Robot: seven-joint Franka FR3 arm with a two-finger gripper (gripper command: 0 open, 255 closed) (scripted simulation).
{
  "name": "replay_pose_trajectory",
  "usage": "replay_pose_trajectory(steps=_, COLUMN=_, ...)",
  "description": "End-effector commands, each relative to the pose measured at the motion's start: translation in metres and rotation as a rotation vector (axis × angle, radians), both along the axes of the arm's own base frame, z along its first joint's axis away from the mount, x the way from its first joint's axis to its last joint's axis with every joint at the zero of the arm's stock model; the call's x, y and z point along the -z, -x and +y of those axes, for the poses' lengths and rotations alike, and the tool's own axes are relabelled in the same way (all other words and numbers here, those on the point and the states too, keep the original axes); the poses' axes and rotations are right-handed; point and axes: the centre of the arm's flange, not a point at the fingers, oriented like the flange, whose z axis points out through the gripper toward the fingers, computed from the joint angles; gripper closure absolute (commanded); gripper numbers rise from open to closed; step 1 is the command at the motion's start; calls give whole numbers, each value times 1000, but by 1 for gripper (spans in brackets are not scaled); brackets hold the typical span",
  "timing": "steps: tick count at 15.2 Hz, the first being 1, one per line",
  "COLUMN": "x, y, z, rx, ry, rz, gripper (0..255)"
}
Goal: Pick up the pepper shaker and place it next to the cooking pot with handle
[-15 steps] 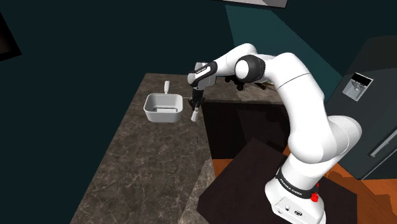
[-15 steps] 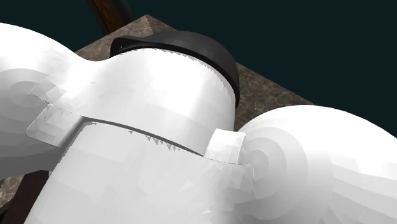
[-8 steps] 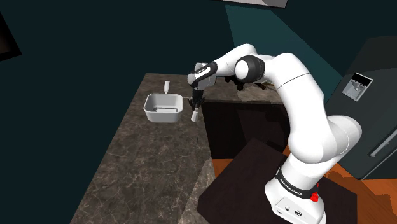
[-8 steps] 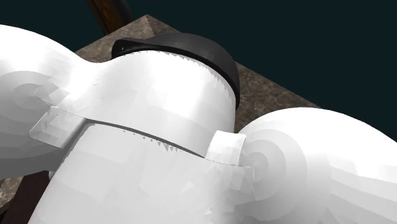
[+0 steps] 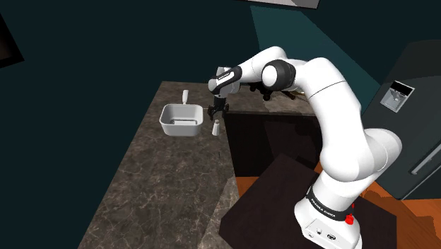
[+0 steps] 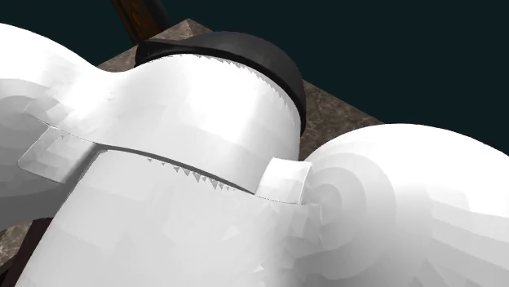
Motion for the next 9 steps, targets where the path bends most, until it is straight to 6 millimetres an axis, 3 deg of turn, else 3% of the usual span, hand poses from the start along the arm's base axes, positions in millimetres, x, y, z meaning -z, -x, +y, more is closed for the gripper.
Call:
replay_pose_trajectory(steps=1, x=-25, y=2, z=-2, rx=0, ry=0, rz=0, gripper=0)
replay_pose_trajectory(steps=2, x=-35, y=2, z=-3, rx=0, ry=0, rz=0, gripper=0)
replay_pose_trajectory(steps=9, x=-35, y=2, z=-3, rx=0, ry=0, rz=0, gripper=0)
